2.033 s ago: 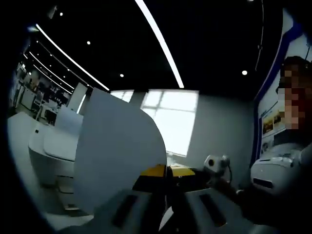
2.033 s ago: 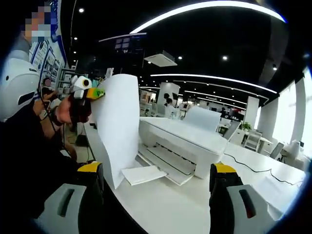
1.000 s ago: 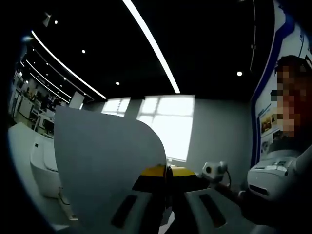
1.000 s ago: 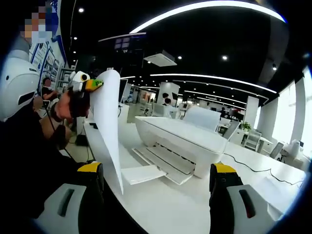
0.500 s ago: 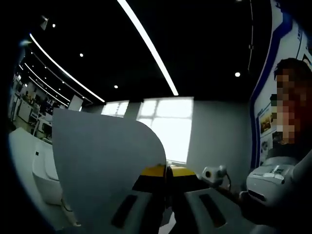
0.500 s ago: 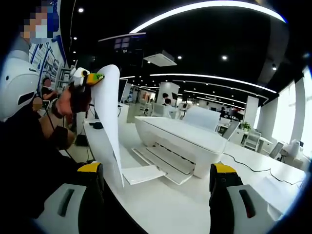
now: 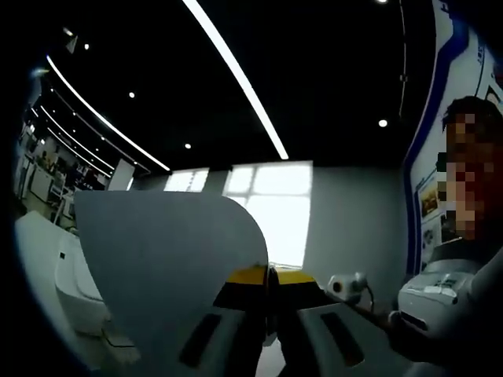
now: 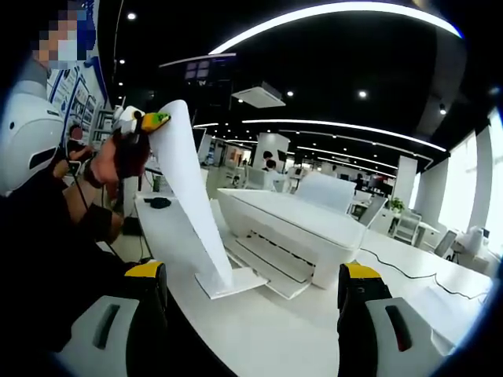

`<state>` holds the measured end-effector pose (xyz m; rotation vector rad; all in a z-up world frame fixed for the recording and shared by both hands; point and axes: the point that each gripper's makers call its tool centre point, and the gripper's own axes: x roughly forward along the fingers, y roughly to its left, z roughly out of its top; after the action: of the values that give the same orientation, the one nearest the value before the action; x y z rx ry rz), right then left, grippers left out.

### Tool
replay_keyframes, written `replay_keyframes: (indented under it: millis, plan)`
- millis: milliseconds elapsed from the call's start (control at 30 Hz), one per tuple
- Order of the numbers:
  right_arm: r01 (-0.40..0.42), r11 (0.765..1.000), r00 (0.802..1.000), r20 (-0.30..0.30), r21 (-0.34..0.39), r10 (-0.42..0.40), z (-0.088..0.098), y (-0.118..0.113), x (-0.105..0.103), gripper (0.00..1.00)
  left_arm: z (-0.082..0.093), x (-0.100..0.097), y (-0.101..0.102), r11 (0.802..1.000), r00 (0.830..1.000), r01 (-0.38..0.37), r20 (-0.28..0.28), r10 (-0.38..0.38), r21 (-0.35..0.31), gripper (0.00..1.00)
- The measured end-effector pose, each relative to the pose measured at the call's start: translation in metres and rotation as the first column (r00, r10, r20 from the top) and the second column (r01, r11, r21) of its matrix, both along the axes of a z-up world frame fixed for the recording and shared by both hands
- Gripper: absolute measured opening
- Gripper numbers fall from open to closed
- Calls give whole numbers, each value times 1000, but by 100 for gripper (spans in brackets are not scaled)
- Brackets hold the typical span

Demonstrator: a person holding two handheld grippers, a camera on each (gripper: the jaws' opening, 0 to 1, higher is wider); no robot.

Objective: Remove the paper from the printer output slot and place it on top of the printer

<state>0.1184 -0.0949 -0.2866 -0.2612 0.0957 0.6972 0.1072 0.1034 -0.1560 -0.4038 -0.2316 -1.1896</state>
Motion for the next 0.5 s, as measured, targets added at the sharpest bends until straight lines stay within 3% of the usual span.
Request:
replay_keyframes:
  millis: [500]
  plan:
    - [0,1000,1000,-2,-3,0,-1,0,0,85,15,8,6,999,1000,-20,13,21,-25,6]
